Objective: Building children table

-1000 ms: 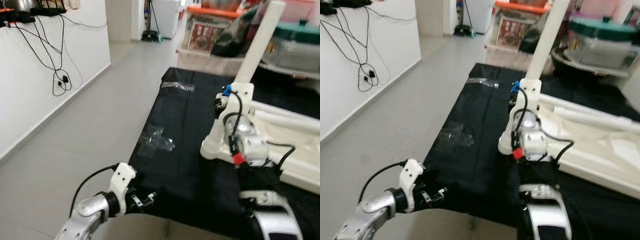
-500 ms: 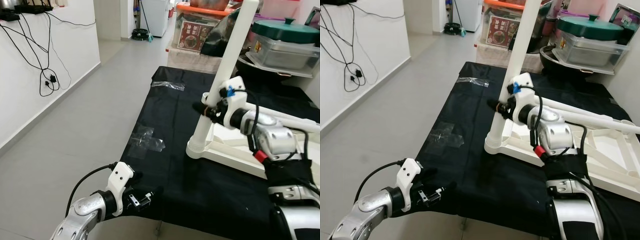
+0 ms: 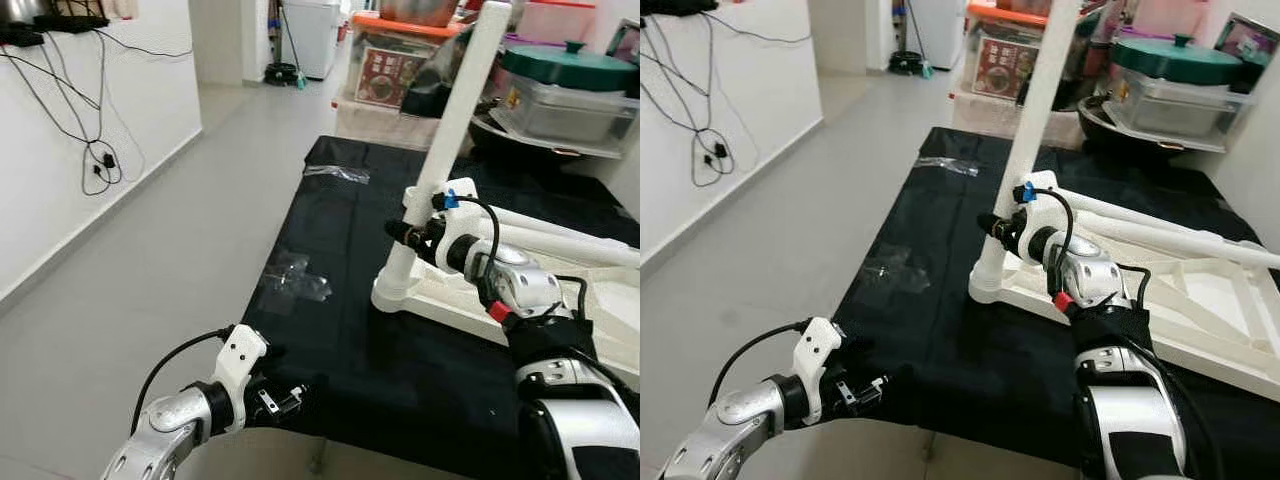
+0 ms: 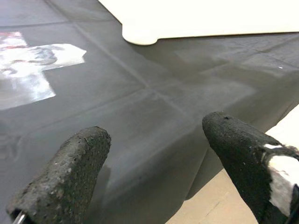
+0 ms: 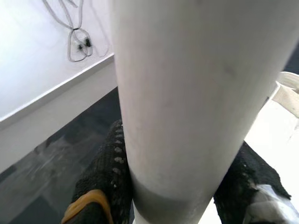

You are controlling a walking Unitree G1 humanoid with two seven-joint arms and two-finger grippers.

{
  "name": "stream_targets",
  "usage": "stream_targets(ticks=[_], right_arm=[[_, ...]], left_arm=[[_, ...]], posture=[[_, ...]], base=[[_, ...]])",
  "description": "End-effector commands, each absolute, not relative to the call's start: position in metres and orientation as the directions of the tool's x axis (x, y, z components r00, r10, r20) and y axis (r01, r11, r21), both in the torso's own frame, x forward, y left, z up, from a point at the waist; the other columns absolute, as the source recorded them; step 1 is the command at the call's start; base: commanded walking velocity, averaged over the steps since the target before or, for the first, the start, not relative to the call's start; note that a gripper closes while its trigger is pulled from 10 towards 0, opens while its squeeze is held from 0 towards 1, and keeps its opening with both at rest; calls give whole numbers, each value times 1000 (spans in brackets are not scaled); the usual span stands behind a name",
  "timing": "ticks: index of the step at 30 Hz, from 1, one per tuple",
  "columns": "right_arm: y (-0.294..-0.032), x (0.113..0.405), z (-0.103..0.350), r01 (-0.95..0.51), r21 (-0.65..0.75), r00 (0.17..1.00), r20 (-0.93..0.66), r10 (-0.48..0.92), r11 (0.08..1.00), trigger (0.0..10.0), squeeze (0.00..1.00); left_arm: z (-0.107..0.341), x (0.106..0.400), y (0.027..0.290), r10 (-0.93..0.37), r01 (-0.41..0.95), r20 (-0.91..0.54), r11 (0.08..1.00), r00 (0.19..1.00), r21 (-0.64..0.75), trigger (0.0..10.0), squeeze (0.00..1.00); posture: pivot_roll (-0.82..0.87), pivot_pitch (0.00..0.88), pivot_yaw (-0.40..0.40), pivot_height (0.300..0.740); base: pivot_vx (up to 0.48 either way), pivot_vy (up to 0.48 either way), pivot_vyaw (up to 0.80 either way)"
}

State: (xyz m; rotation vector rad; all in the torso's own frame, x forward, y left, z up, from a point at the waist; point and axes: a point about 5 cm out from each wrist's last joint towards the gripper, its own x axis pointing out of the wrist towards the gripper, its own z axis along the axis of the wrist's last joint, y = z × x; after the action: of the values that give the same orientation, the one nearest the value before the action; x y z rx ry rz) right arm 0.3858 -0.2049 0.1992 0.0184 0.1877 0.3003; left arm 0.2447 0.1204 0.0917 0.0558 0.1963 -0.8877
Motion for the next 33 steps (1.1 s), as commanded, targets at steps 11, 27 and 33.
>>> stream_targets(ticks=[11, 27, 33], right_arm=[[-199, 346, 194, 396, -46, 915, -64, -398, 917, 0, 0], [-193, 377, 235, 44, 39, 997, 67, -47, 998, 10000, 0], [-208, 378, 230, -194, -57, 980, 23, 196, 979, 10000, 0]], left_arm=[[88, 244, 120, -766, 779, -209, 627, 608, -34, 10000, 0], [89, 245, 118, -769, 780, -202, 625, 606, -38, 10000, 0], [89, 247, 119, -766, 777, -200, 628, 611, -31, 10000, 0]], posture=[[16, 0, -106, 740], [19, 0, -111, 740], [18, 0, -114, 740]], base=[[0, 0, 0], [0, 0, 0], [0, 0, 0]])
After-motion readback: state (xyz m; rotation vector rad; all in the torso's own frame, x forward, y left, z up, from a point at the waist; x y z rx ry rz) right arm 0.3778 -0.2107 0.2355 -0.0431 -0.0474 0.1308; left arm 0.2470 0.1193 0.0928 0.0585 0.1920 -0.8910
